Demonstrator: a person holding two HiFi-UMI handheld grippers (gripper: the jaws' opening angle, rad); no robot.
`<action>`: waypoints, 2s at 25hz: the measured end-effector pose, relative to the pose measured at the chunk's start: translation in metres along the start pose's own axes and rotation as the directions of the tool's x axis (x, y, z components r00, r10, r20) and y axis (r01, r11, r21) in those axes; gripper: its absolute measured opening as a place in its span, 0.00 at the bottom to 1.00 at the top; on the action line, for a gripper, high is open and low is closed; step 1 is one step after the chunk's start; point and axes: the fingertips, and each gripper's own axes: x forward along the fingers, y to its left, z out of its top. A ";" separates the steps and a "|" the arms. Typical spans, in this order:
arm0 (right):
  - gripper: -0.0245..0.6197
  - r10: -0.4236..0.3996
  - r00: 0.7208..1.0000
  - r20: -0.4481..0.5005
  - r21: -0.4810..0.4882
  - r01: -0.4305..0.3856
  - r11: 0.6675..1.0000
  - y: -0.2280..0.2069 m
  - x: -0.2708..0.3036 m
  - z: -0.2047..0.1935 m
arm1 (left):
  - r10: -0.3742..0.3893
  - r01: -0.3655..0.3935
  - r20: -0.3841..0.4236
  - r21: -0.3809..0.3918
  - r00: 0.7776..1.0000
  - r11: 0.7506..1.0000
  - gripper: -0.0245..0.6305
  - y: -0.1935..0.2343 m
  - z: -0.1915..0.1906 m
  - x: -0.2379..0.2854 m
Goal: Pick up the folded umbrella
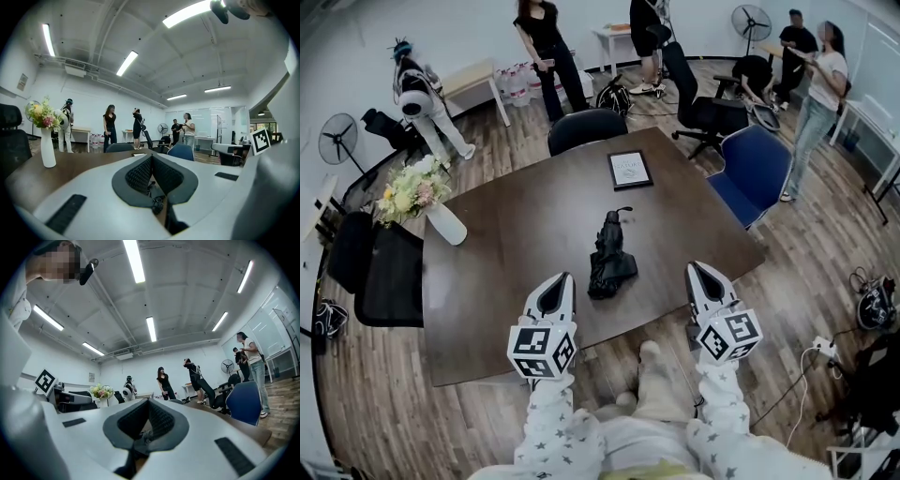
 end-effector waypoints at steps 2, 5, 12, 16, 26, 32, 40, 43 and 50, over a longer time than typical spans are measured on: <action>0.07 0.014 1.000 -0.006 -0.004 -0.014 1.000 -0.008 0.019 0.001 | 0.015 -0.015 -0.003 0.007 1.000 1.000 0.07 0.007 0.003 0.016; 0.07 0.045 0.999 -0.019 -0.008 -0.045 0.999 -0.019 0.050 0.002 | 0.037 -0.037 -0.008 0.006 0.999 0.999 0.07 0.016 0.005 0.041; 0.07 0.140 0.988 -0.059 -0.033 -0.142 0.989 -0.050 0.112 0.005 | 0.095 -0.096 -0.031 -0.012 0.995 0.995 0.07 0.023 0.009 0.097; 0.07 0.172 0.982 -0.080 -0.045 -0.176 0.983 -0.063 0.145 0.003 | 0.121 -0.122 -0.049 -0.021 0.991 0.992 0.07 0.033 0.012 0.124; 0.07 0.236 0.961 -0.142 -0.031 -0.243 0.970 -0.096 0.197 -0.020 | 0.189 -0.208 -0.264 -0.047 0.946 0.977 0.08 0.049 -0.036 0.182; 0.07 0.255 0.951 -0.172 -0.031 -0.264 0.964 -0.100 0.214 -0.030 | 0.149 -0.189 -0.460 -0.041 0.875 0.981 0.08 0.052 -0.075 0.202; 0.07 0.234 0.948 -0.217 0.013 -0.237 0.971 -0.104 0.222 -0.051 | 0.034 -0.114 -0.613 -0.093 0.789 0.989 0.30 0.049 -0.114 0.225; 0.07 0.220 0.948 -0.231 0.033 -0.218 0.975 -0.106 0.225 -0.061 | -0.042 -0.078 -0.660 -0.151 0.750 0.986 0.42 0.042 -0.136 0.235; 0.07 0.212 0.942 -0.262 0.071 -0.201 0.977 -0.108 0.222 -0.085 | -0.073 -0.063 -0.760 -0.148 0.646 0.987 0.52 0.034 -0.181 0.247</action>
